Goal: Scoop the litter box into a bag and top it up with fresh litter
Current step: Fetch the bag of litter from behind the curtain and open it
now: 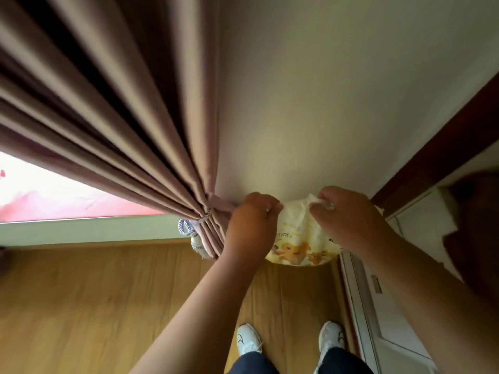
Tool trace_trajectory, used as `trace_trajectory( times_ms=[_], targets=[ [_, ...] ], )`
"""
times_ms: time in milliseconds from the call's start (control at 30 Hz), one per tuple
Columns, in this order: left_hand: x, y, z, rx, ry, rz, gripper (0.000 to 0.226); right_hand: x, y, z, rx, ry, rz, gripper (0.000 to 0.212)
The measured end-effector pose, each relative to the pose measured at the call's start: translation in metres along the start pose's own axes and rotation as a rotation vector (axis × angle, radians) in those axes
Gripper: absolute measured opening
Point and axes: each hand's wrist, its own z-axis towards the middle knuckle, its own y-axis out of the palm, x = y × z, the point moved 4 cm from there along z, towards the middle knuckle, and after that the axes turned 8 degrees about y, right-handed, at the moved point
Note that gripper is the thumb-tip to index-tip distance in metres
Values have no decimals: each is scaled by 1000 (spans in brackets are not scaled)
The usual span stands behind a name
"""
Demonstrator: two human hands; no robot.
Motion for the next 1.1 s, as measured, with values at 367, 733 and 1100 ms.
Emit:
trace_trajectory(
  times_ms=[367, 733, 1100],
  targets=[
    [227, -220, -35, 464, 467, -1, 8, -152, -259, -141, 107, -360, -64, 70],
    [298, -311, -30, 598, 609, -137, 19, -220, -333, -175, 453, -551, -44, 18],
    [250, -253, -6, 263, 306, -559, 35, -213, -353, -166, 443, -489, -123, 20]
  ],
)
